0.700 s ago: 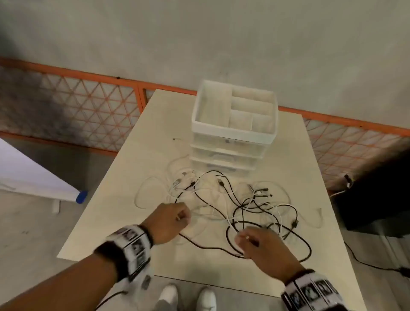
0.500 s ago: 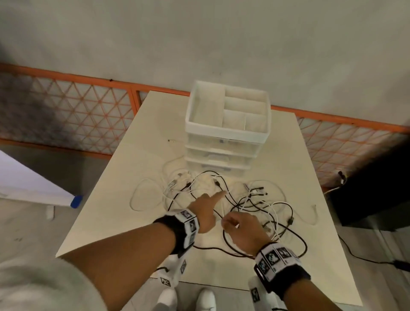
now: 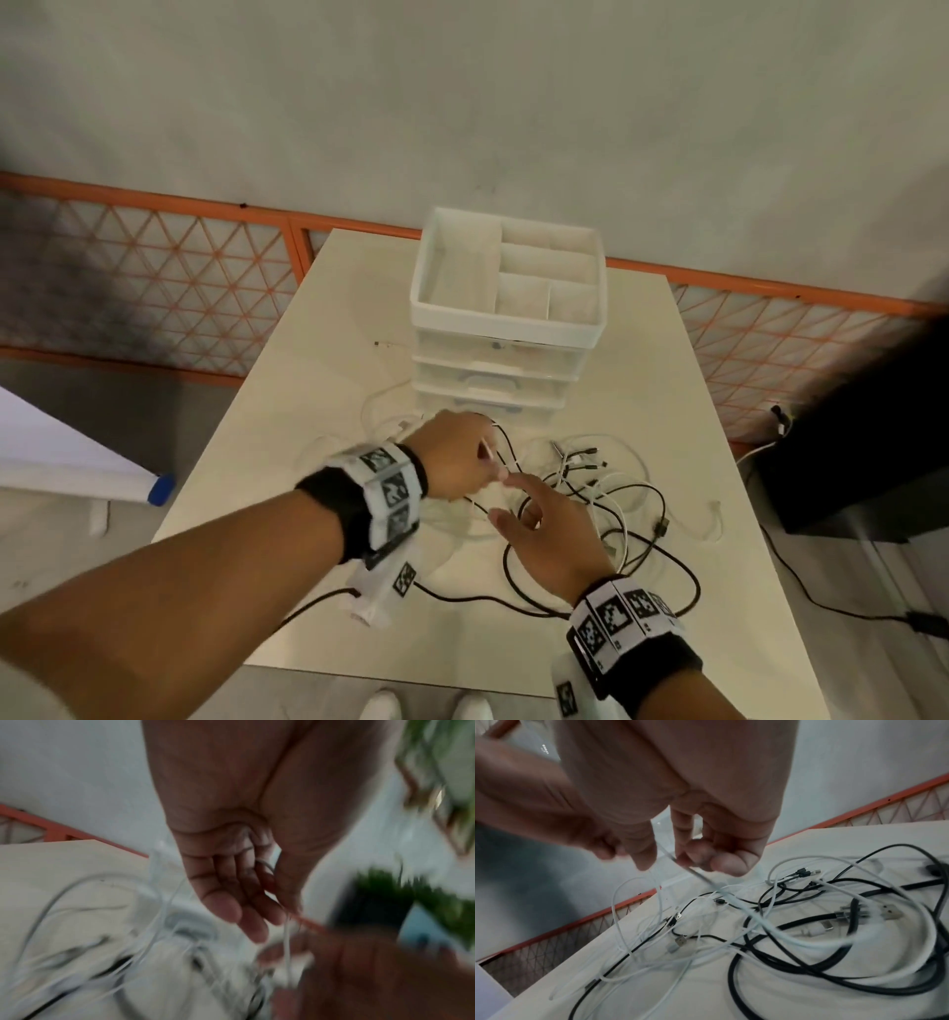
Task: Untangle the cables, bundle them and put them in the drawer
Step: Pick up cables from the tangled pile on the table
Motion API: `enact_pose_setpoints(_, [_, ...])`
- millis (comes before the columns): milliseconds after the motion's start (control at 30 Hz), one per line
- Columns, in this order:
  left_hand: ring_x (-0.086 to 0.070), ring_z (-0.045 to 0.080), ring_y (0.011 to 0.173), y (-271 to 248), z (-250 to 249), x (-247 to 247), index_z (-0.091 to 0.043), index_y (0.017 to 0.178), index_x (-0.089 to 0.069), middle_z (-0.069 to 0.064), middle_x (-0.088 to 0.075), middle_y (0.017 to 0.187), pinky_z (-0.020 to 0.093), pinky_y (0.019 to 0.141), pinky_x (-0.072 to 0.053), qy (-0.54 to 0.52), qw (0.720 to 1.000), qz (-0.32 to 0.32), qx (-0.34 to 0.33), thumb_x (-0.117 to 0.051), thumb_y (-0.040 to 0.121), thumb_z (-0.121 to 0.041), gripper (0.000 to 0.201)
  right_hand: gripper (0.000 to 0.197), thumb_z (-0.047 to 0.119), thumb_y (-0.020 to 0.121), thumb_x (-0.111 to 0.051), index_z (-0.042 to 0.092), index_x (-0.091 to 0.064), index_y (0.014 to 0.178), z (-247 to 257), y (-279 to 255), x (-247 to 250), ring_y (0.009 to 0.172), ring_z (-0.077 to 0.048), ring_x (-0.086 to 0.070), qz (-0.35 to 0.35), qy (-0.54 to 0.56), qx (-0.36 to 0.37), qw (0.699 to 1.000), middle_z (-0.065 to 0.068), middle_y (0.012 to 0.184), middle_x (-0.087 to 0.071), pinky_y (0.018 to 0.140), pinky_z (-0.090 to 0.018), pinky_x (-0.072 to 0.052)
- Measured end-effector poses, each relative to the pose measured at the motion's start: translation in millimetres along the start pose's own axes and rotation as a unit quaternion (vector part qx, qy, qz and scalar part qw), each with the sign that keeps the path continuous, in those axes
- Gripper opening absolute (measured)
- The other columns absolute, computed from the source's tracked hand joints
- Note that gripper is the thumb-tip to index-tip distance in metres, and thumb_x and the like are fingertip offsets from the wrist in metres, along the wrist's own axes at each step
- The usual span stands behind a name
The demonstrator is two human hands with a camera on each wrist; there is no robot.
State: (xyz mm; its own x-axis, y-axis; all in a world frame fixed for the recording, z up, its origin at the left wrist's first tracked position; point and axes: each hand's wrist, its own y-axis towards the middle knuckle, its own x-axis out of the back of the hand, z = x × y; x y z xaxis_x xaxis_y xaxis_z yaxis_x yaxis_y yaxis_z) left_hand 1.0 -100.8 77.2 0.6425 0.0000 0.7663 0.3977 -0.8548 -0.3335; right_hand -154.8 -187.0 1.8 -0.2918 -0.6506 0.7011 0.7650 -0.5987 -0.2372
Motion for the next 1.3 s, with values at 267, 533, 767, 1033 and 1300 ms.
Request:
enact_pose_setpoints(267, [-0.066,0.011,0.059,-72,7,115,-0.019,0.082,-0.061,0.002,-0.075,0.072,0.029,0.062,-0.053,-0.254,0.926,-0.269,-0.08,-0.072,0.084,-0.037,0.022,0.029,0.03,0.095,-0.058,0.023,-0.065,0.068,12,24,36,0.085,-0.027,-0.067,-0.007,-0.066,-0.054,0.996,0.003,0.077,-0.067,0.079,-0.033,-0.052])
enact_pose_setpoints(533, [-0.071,0.026,0.07,-61,112,46,-0.01,0.072,-0.061,0.002,-0.073,0.064,0.039,0.066,-0.058,-0.149,0.959,-0.178,0.162,-0.062,0.09,-0.048,0.042,0.029,0.026,0.102,-0.053,0.019,-0.07,0.08,108,20,161,0.048,-0.006,-0.053,-0.2,0.256,0.095,0.941,0.004,0.073,-0.069,0.046,-0.017,-0.043])
enact_pose_setpoints(767, [-0.059,0.03,0.07,-43,155,23,-0.008,0.084,-0.064,0.013,-0.062,0.075,0.031,0.057,-0.048,-0.222,0.928,-0.164,0.251,-0.054,0.096,-0.036,0.032,0.028,0.044,0.099,-0.057,0.022,-0.067,0.085,95,7,166,0.055,-0.015,-0.056,-0.282,0.266,0.114,0.915,-0.001,0.089,-0.071,0.06,-0.035,-0.045])
enact_pose_setpoints(1033, [-0.059,0.028,0.079,-42,159,16,-0.01,0.087,-0.068,0.014,-0.067,0.1,0.035,0.071,-0.05,-0.251,0.914,-0.149,0.282,-0.047,0.101,-0.03,0.032,0.013,0.041,0.099,-0.058,0.031,-0.067,0.097,110,8,178,0.064,-0.02,-0.063,-0.26,0.286,0.211,0.898,0.01,0.105,-0.071,0.053,-0.027,-0.047])
enact_pose_setpoints(1300, [-0.056,0.022,0.061,-43,117,47,-0.011,0.089,-0.058,0.003,-0.044,0.058,0.04,0.07,-0.053,-0.454,0.855,-0.204,0.145,-0.041,0.103,-0.04,0.037,0.036,0.052,0.095,-0.05,0.023,-0.068,0.082,35,63,157,0.064,-0.025,-0.066,-0.226,0.196,-0.125,0.946,-0.004,0.08,-0.069,0.078,-0.047,-0.061])
